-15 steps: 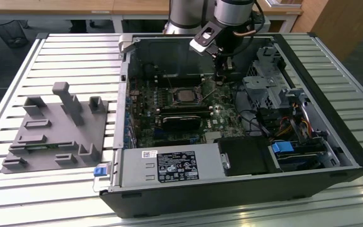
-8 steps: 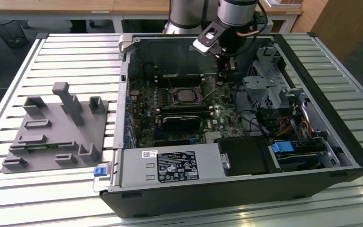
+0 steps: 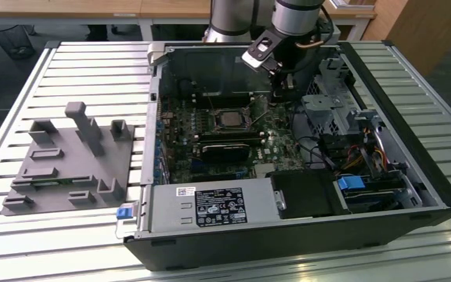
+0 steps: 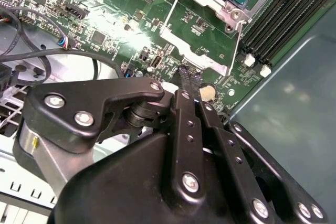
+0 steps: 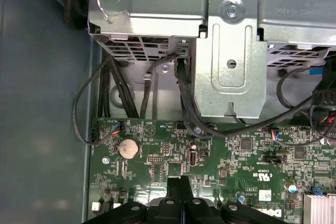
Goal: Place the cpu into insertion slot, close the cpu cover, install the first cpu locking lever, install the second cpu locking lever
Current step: 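Close the cpu cover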
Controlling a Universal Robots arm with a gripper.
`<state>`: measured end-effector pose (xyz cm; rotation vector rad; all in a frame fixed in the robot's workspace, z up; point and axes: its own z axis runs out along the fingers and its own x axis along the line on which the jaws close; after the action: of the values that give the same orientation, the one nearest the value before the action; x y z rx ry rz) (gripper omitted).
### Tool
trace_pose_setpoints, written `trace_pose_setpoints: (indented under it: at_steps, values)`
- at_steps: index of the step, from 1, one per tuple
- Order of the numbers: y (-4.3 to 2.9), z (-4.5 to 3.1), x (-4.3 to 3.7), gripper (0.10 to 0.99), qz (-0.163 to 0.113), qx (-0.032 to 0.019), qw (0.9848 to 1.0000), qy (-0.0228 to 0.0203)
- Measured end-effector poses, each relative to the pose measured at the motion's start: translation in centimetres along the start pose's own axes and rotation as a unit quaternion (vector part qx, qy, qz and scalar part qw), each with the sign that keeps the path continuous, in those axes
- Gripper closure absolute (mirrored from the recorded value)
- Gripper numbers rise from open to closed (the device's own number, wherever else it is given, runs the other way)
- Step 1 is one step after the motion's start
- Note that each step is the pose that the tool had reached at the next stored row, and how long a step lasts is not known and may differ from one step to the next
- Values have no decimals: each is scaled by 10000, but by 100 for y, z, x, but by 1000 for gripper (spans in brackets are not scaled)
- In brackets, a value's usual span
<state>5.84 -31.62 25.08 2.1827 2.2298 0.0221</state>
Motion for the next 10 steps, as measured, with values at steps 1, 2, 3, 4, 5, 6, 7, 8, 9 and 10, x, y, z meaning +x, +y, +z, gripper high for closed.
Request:
trace_pose_setpoints:
  at_steps: [1, 2, 3, 4, 5, 6, 7, 8, 9, 10]
  values:
    - [2, 11, 0, 965, -2, 3, 10000, 0]
    - [2, 21, 0, 965, -4, 4, 10000, 0]
    - [2, 30, 0, 965, -7, 5, 10000, 0]
    - [2, 38, 0, 965, -11, 5, 10000, 1]
    - [2, 45, 0, 965, -12, 6, 10000, 1]
    - [2, 49, 0, 965, -13, 7, 10000, 1]
    - [1, 53, 0, 965, -13, 7, 10000, 0]
    - [0, 55, 0, 965, -14, 8, 10000, 0]
    - [-2, 57, 0, 965, -13, 9, 10000, 0]
    - [-5, 59, 0, 965, -13, 9, 10000, 0]
